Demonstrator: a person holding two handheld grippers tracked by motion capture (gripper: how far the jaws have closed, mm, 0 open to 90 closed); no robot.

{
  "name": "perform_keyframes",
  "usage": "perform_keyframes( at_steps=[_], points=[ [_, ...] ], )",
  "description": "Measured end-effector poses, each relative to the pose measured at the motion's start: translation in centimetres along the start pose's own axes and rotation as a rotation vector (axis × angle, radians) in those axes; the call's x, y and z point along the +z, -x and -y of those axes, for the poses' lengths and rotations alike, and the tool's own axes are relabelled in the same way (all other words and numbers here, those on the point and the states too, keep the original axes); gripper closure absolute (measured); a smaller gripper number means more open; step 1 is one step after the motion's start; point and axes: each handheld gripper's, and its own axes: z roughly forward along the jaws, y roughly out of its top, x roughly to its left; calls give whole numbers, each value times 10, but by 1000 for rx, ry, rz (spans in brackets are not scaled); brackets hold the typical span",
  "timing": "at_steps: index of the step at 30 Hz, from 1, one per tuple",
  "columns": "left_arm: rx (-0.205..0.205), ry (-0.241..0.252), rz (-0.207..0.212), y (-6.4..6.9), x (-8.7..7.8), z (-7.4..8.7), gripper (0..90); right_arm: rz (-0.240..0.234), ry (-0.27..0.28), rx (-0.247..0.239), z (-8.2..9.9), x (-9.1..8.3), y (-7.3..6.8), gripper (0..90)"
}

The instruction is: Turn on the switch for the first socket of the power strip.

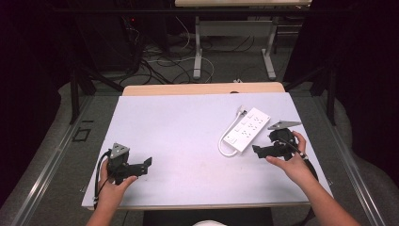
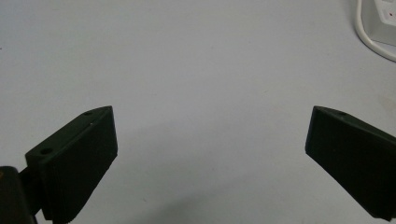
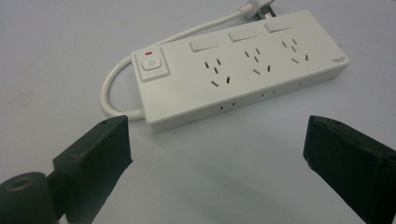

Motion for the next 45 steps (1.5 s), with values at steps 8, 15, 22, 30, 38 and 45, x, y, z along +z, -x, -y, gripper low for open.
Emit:
perform_keyframes(
  at_steps=[8, 15, 22, 30, 38, 45],
  points=[
    [-1, 0, -1, 0, 0, 0, 25, -4, -27, -29, -13, 0, 0, 92],
    [0, -8, 2, 0, -1, 0, 26, -11, -47, -50, -24, 3, 0, 146],
    [0, -12, 2, -1, 0, 0, 27, -21, -56, -52, -34, 6, -1, 154],
    [0, -12, 2, -1, 0, 0, 31, -26, -93, -70, -46, 15, -1, 205],
    [1, -12, -1, -2, 0, 0, 33, -24, -105, -57, -56, 23, 3, 241],
    [0, -17, 0, -2, 0, 0, 36, -16, -111, -38, -63, 33, 8, 261]
  ],
)
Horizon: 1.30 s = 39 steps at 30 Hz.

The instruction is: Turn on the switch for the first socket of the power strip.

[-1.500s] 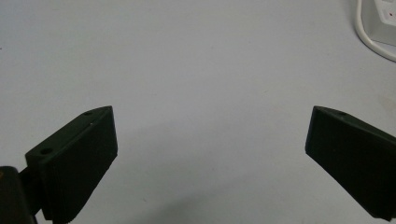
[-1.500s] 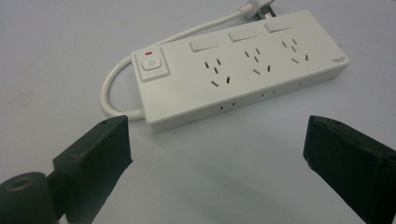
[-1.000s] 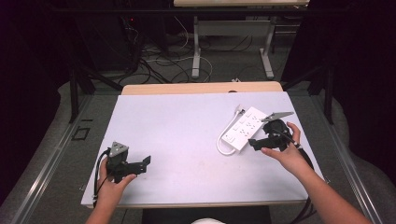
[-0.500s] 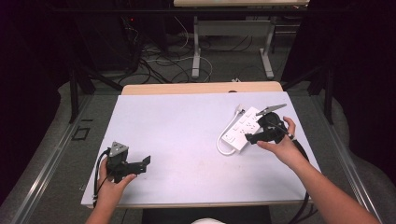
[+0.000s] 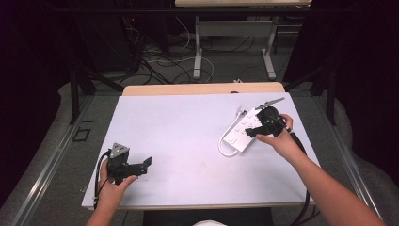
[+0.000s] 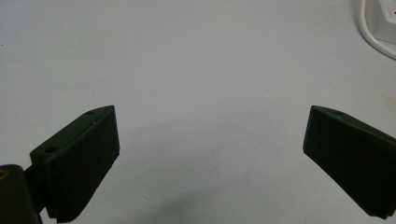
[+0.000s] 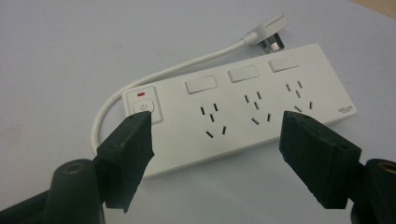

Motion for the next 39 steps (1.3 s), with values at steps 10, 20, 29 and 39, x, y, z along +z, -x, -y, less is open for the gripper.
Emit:
perform_keyframes(
  at_steps=[10, 20, 29, 39],
  points=[
    [-9, 4, 0, -1, 1, 1, 38, 28, -20, 3, -11, 14, 3, 325],
    [-15, 2, -1, -1, 0, 1, 39, 24, -36, -2, -17, 26, 2, 375],
    [-16, -1, 0, -2, 1, 1, 41, 17, -52, 31, -19, 39, 4, 378],
    [-7, -6, -1, -3, 0, 1, 45, -32, -65, 48, -21, 54, -1, 456]
  ],
)
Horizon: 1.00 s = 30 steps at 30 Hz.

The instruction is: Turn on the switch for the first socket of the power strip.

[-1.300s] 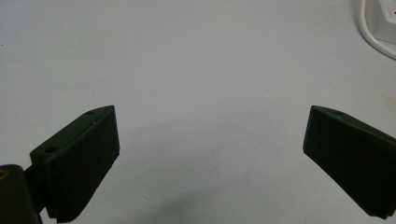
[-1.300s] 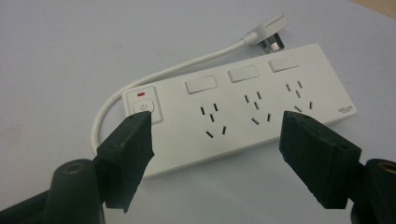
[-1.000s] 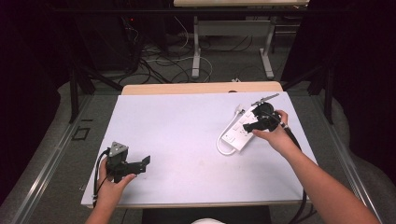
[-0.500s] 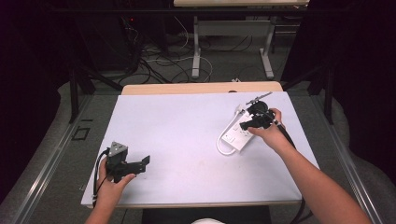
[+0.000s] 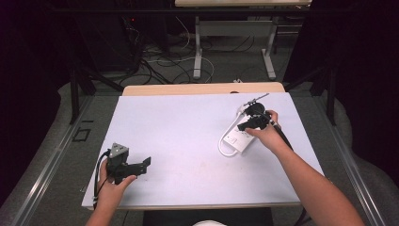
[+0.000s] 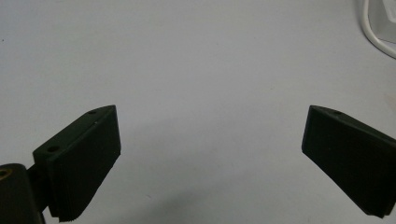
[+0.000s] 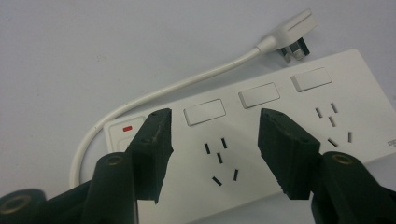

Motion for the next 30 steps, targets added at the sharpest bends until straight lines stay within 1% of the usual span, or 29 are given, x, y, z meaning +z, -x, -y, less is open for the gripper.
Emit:
perform_keyframes(
  at_steps=[1, 2, 4, 5, 7, 9, 11, 12, 13, 14, 15, 16, 17, 18, 19, 20, 21, 22, 23, 24, 25, 27, 28, 29, 30],
  points=[
    [-6, 3, -1, 0, 0, 0, 45, -3, -3, 9, -1, 3, -1, 477],
    [-6, 2, -2, 0, 0, 0, 45, -3, -3, 9, -1, 3, -1, 477],
    [-10, 1, 1, 0, 0, 0, 46, -15, -7, 22, -2, 5, -2, 516],
    [-9, 1, 1, 0, 0, 0, 46, -26, -7, 21, -2, 6, -1, 528],
    [-12, 1, 0, 0, 0, 0, 46, -43, -8, 49, -3, 8, -3, 556],
    [-11, 2, 0, 0, 0, 0, 47, -53, -3, 59, -4, 10, -4, 589],
    [-7, 1, 0, 0, 0, 0, 47, -52, 0, 60, -5, 11, -4, 604],
    [-8, 1, 0, 0, 0, 0, 47, -64, -1, 63, -6, 13, -5, 630],
    [-8, 0, 0, 0, 0, 0, 47, -64, -1, 63, -6, 13, -5, 630],
    [-8, 3, -2, 0, 0, 0, 47, -70, -8, 75, -6, 15, -6, 666],
    [-7, 3, -2, 0, 0, 0, 47, -70, -8, 75, -6, 15, -6, 666],
    [-9, 10, -3, 0, 1, 0, 47, -82, -10, 67, -7, 16, -5, 673],
    [-11, 8, 0, 0, 1, 0, 47, -76, -11, 81, -7, 17, -7, 684],
    [-8, 9, -2, 0, 1, 0, 47, -78, -15, 80, -7, 19, -7, 705],
    [-8, 4, -2, 0, 0, 0, 47, -78, -15, 80, -7, 19, -7, 705],
    [-7, 10, -3, 0, 0, 0, 47, -72, -16, 75, -8, 21, -8, 728],
    [-9, 12, -4, 0, 0, 0, 47, -72, -16, 75, -8, 21, -8, 728],
    [-10, 2, 1, 0, 0, 0, 47, -72, -4, 67, -7, 23, -8, 739],
    [-9, 5, -1, 0, 0, 0, 47, -79, -18, 62, -8, 23, -8, 747],
    [-10, 3, 1, 0, 0, 0, 47, -70, -27, 75, -8, 24, -9, 766],
    [-10, 3, 1, 0, 0, 0, 47, -70, -27, 75, -8, 24, -9, 766],
    [-11, 10, -1, 0, 1, 1, 47, -62, -21, 61, -8, 26, -10, 782],
    [-11, 8, 0, 0, 0, 1, 47, -59, -27, 64, -8, 27, -11, 798],
    [-11, 8, 0, 0, 1, 1, 47, -60, -21, 43, -8, 28, -10, 808],
    [-12, 9, 0, 0, 1, 1, 47, -58, -22, 33, -8, 28, -11, 817]
  ],
)
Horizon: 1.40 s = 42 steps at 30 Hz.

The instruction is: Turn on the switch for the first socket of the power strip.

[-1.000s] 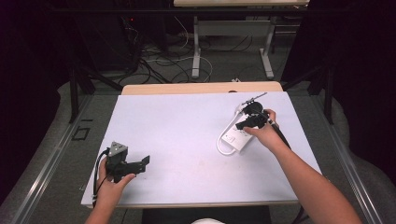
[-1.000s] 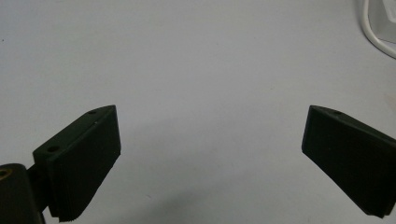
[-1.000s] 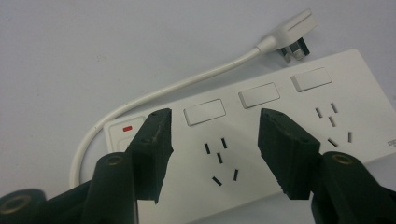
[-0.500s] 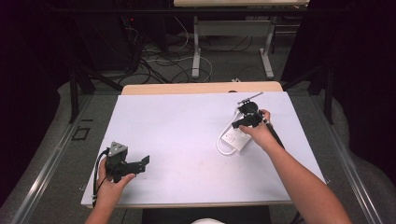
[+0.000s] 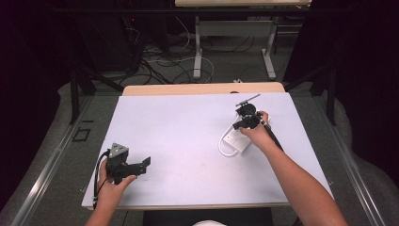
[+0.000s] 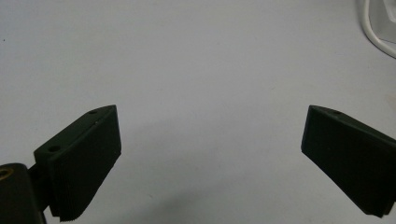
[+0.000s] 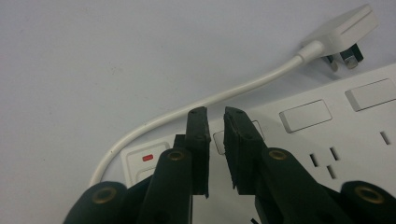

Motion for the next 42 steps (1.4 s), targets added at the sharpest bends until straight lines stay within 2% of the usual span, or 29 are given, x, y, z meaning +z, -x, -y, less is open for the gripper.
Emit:
perform_keyframes(
  at_steps=[1, 17, 19, 30, 34, 41, 42],
  points=[
    [1, 1, -1, 0, 0, 0, 48, 16, -3, -6, 0, 2, -1, 828],
    [1, 2, 0, 0, 1, 0, 51, 50, -31, -42, 1, 10, -3, 870],
    [1, 1, 0, 0, 1, 0, 51, 49, -28, -64, 1, 11, -3, 874],
    [3, -6, -1, 0, 0, 0, 55, 54, -36, -72, 2, 12, -4, 900],
    [2, 1, -2, 0, 1, 0, 56, 66, -35, -103, 2, 12, -5, 900],
    [2, 1, -4, 0, 0, 0, 58, 64, -35, -99, 3, 12, -5, 900],
    [3, -3, -4, 0, 0, 0, 58, 65, -20, -105, 3, 13, -5, 900]
  ],
)
